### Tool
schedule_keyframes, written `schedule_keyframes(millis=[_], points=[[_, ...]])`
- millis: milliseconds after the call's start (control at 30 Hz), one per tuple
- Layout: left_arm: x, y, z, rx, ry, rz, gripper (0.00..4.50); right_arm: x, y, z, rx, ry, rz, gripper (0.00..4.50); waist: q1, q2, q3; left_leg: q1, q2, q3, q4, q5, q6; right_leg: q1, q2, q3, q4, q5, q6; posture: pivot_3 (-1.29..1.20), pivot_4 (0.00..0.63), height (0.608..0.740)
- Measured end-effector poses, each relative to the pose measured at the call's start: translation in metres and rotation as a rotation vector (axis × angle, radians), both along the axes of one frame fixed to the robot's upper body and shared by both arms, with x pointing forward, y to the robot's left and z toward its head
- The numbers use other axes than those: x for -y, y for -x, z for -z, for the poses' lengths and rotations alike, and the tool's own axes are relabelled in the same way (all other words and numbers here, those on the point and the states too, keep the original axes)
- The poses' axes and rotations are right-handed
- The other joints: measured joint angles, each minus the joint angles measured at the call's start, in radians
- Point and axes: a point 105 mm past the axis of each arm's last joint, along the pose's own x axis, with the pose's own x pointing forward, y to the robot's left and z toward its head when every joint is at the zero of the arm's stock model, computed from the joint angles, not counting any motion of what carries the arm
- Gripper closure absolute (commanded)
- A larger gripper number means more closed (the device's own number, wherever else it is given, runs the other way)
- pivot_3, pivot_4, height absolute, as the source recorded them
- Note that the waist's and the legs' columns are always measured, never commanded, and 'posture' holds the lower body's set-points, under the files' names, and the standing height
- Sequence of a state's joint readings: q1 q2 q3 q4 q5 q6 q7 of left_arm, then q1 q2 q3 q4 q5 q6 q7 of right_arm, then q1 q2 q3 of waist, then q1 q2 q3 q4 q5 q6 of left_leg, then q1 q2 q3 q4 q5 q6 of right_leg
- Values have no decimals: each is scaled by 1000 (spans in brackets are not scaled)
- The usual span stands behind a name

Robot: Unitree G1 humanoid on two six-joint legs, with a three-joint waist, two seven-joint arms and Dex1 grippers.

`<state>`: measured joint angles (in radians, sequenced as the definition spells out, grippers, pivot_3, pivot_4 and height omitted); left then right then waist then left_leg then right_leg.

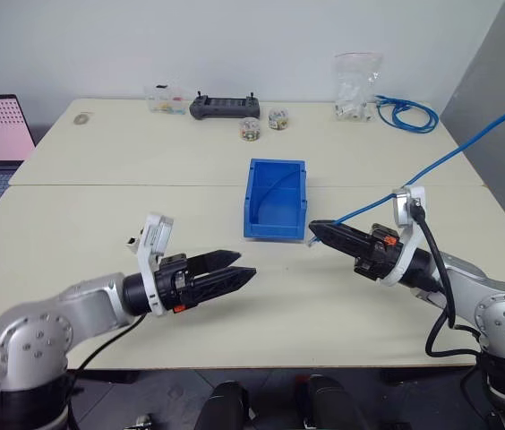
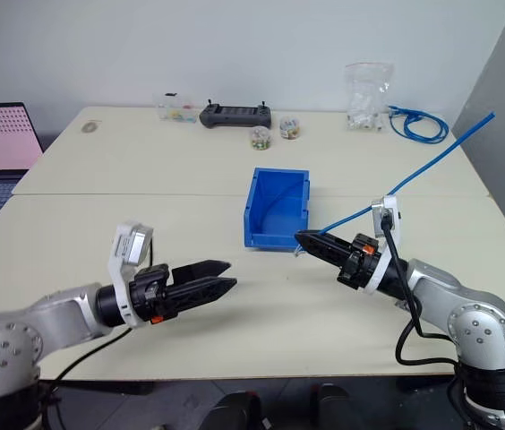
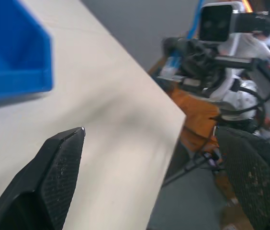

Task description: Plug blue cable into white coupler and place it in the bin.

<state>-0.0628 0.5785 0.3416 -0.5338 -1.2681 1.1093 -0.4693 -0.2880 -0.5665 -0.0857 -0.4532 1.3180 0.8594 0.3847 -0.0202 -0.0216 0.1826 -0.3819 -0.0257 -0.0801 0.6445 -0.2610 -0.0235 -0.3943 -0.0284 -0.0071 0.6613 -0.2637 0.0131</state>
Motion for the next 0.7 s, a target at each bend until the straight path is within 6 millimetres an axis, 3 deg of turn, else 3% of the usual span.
schedule_keyframes(millis=[200,400,500,700], points=[[-43,-34,32,24,-136,-585,0,-6,4,7,0,31,-45,4338,20,0,0,-1,0,0,0,0,0,0,0,0,0,0,0,0,150,740],[-91,-50,56,43,-327,-1094,0,-8,3,10,4,50,-59,4339,28,0,0,-2,0,1,0,0,0,0,0,-1,-2,1,0,0,150,740],[-91,-61,75,-17,-368,-1216,0,-10,3,10,4,53,-78,4339,33,-1,0,-2,-1,1,1,0,0,0,0,-1,-2,1,1,0,150,740],[-86,-84,81,-63,-417,-1338,0,-10,1,7,13,58,-86,4339,39,-2,0,-3,-1,1,1,0,0,0,0,-2,-2,1,1,0,150,740]])
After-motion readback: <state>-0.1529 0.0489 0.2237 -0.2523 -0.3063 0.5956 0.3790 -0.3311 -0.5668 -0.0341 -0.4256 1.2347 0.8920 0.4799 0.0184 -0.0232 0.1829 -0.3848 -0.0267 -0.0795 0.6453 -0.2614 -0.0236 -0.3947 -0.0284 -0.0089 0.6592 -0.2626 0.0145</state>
